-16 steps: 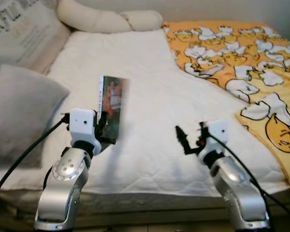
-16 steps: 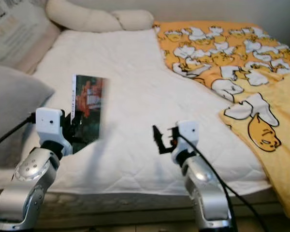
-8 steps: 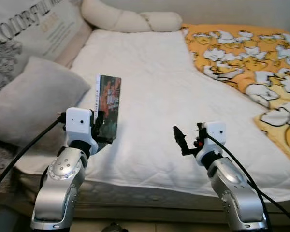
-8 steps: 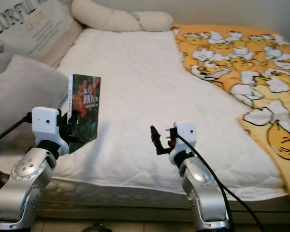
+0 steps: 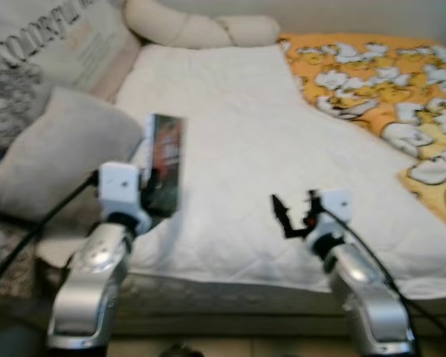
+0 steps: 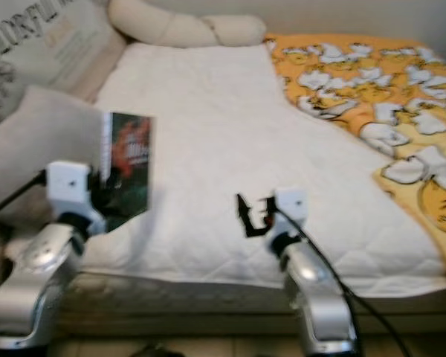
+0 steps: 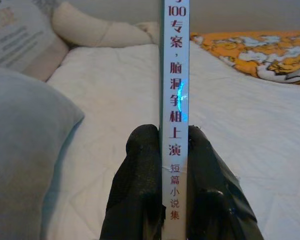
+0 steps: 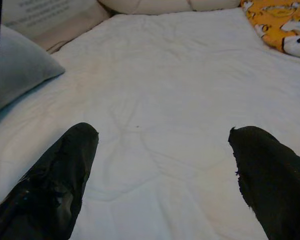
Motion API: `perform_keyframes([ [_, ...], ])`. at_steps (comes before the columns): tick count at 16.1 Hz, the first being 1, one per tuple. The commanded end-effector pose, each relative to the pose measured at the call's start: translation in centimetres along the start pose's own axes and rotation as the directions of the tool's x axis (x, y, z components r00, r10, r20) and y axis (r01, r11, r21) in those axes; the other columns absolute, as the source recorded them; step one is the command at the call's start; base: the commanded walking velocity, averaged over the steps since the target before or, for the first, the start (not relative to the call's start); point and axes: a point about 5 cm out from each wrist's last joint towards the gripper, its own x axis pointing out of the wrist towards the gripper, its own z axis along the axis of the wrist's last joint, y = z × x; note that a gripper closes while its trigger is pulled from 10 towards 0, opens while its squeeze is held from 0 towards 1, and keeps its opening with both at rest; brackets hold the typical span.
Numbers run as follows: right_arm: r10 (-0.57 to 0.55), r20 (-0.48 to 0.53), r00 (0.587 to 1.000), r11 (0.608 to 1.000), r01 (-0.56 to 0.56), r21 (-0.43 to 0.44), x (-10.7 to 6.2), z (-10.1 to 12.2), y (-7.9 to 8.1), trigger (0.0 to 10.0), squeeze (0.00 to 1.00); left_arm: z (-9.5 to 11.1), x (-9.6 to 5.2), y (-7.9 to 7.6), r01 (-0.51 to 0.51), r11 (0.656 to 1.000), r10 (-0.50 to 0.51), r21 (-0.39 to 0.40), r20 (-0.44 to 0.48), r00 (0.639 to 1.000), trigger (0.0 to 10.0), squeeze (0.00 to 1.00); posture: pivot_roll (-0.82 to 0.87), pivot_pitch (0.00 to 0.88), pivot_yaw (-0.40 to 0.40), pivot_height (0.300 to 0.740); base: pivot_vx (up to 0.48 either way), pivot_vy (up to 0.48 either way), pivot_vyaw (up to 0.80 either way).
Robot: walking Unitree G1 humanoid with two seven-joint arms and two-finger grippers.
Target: Clean up the room
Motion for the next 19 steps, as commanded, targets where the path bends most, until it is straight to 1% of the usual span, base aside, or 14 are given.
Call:
perform_keyframes([
  [1,-0.001,0.0,1.0,1.0,0.001,0.013,0.06,-0.1,0.26,10.0,0.0,0.75,0.12,0.37,-0.002,1.0,0.002,0.014,0.029,1.0,10.0,0.0,-0.01,0.008,0.038,0.74,0.0,0.289,0.0],
  [12,-0.006,0.004,1.0,1.0,0.006,0.016,0.09,-0.09,0.23,10.0,0.0,0.76,0.37,0.33,0.01,1.0,-0.01,0.012,0.028,1.0,10.0,0.0,-0.02,0.006,0.047,0.74,0.0,0.291,0.0],
  [13,-0.006,0.004,1.0,1.0,0.006,0.017,0.08,-0.06,0.26,10.0,0.0,0.85,0.36,0.38,0.0,1.0,0.0,0.008,0.035,0.999,10.0,0.0,-0.02,0.007,0.046,0.74,0.0,0.0,0.0],
  [15,-0.008,0.002,1.0,1.0,0.008,0.019,0.04,-0.08,0.17,10.0,0.0,1.18,0.34,0.51,-0.024,0.999,0.025,-0.028,0.057,0.998,10.0,0.0,-0.02,0.007,0.046,0.74,0.0,0.0,0.0],
  [16,-0.007,0.0,1.0,1.0,0.007,0.027,0.01,-0.12,0.12,10.0,0.0,1.23,0.34,0.53,-0.027,0.999,0.028,-0.028,0.057,0.998,10.0,0.0,-0.02,0.007,0.046,0.74,0.0,0.0,0.0],
  [17,-0.004,-0.004,1.0,1.0,0.004,0.031,-0.04,-0.15,0.13,10.0,0.0,1.25,0.36,0.51,-0.02,1.0,0.02,-0.006,0.059,0.998,10.0,0.0,-0.02,0.011,0.039,0.74,0.0,0.0,0.0],
  [18,-0.003,-0.005,1.0,1.0,0.003,0.03,-0.06,-0.15,0.15,10.0,0.0,1.27,0.36,0.46,-0.013,1.0,0.013,-0.001,0.063,0.998,10.0,0.0,-0.02,0.011,0.039,0.74,0.0,0.0,0.0],
  [19,0.003,-0.005,1.0,1.0,-0.003,0.029,-0.09,-0.14,0.23,10.0,0.0,1.32,0.34,0.32,-0.001,1.0,0.001,0.0,0.072,0.997,10.0,0.0,-0.02,0.013,0.039,0.74,0.274,0.0,0.0],
])
